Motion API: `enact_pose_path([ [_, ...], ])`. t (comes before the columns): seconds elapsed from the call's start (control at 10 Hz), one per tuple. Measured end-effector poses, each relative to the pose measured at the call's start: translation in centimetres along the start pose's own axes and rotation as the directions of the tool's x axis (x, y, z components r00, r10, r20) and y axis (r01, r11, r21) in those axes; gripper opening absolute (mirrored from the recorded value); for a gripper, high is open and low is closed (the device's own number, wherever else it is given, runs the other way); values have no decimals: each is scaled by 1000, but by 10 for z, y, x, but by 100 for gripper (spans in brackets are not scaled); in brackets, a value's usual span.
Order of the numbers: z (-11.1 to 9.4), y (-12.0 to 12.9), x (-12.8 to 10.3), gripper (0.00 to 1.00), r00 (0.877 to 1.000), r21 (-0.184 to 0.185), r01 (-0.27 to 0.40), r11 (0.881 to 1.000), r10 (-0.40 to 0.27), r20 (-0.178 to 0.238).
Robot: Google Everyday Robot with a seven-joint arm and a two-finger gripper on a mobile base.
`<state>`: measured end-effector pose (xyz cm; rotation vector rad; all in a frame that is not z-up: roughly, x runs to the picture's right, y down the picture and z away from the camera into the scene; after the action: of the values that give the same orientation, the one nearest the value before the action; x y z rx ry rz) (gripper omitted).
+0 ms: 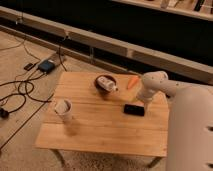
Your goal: Push the eraser across the table
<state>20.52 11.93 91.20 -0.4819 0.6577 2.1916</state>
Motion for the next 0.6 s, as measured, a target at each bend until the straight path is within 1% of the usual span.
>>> enact_pose_path([
  [0.3,3,17,17,65,999,-16,41,999,-41,-24],
  [0.6,11,29,26,65,997,-39,68,997,-70,-43],
])
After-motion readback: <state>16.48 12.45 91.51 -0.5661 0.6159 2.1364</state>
